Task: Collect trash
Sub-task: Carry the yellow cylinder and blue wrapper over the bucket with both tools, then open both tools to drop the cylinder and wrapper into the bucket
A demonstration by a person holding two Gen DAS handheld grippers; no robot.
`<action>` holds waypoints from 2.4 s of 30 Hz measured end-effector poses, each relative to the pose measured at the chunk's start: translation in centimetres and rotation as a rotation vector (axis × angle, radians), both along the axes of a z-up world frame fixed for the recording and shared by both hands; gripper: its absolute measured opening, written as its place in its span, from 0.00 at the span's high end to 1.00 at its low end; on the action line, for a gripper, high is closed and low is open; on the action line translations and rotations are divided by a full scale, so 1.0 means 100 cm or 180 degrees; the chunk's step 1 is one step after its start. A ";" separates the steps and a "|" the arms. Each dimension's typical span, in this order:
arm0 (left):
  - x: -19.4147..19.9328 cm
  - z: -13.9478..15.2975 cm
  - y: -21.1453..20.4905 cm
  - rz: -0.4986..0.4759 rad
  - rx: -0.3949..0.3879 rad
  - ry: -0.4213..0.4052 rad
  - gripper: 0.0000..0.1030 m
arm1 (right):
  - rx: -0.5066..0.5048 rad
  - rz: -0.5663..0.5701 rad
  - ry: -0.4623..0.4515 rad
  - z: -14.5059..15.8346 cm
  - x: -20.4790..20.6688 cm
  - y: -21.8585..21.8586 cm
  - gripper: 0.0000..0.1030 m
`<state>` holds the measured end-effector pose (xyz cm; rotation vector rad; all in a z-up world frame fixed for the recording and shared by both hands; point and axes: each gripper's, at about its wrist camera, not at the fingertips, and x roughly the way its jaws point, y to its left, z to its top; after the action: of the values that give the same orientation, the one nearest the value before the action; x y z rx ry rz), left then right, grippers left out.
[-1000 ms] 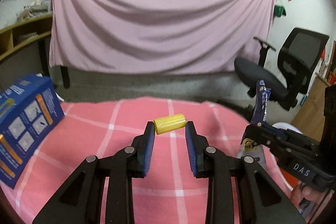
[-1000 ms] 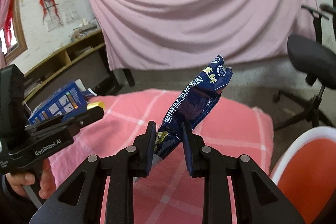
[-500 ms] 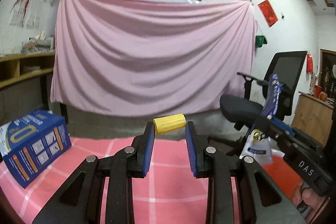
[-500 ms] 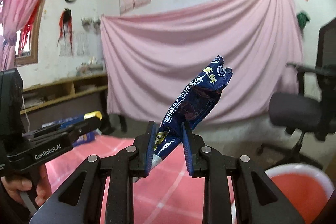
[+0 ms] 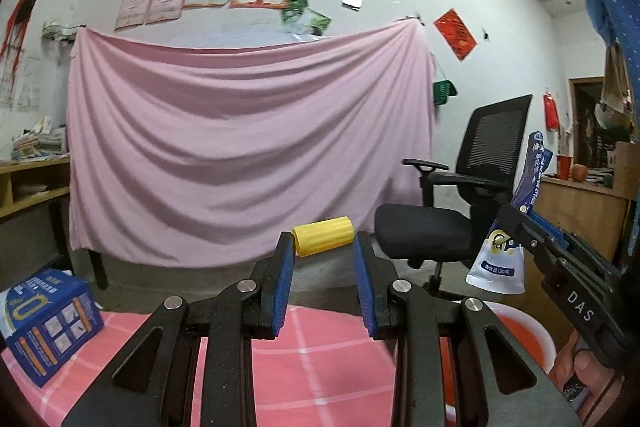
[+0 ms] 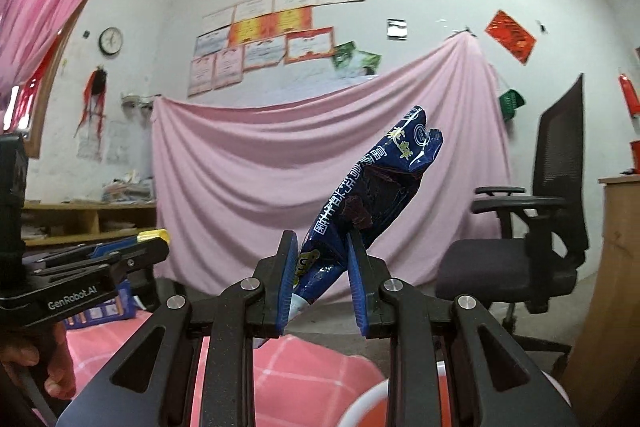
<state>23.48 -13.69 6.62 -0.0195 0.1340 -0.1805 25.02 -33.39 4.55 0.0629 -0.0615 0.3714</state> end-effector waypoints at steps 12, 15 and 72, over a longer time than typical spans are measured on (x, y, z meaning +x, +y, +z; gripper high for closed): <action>0.012 -0.002 -0.068 -0.0337 0.0114 0.0109 0.75 | 0.0128 -0.0274 0.0183 -0.002 -0.002 -0.055 0.77; 0.019 -0.006 -0.082 -0.0414 0.0113 0.0173 0.75 | 0.0135 -0.0327 0.0269 -0.007 -0.002 -0.067 0.77; 0.069 -0.064 -0.113 -0.0752 -0.0057 0.1446 0.64 | 0.0066 -0.0650 0.1733 -0.050 0.050 -0.118 0.38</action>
<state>30.37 -24.97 0.24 -0.0626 0.5891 -0.4120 30.00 -45.18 -0.49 0.1748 0.4637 0.1402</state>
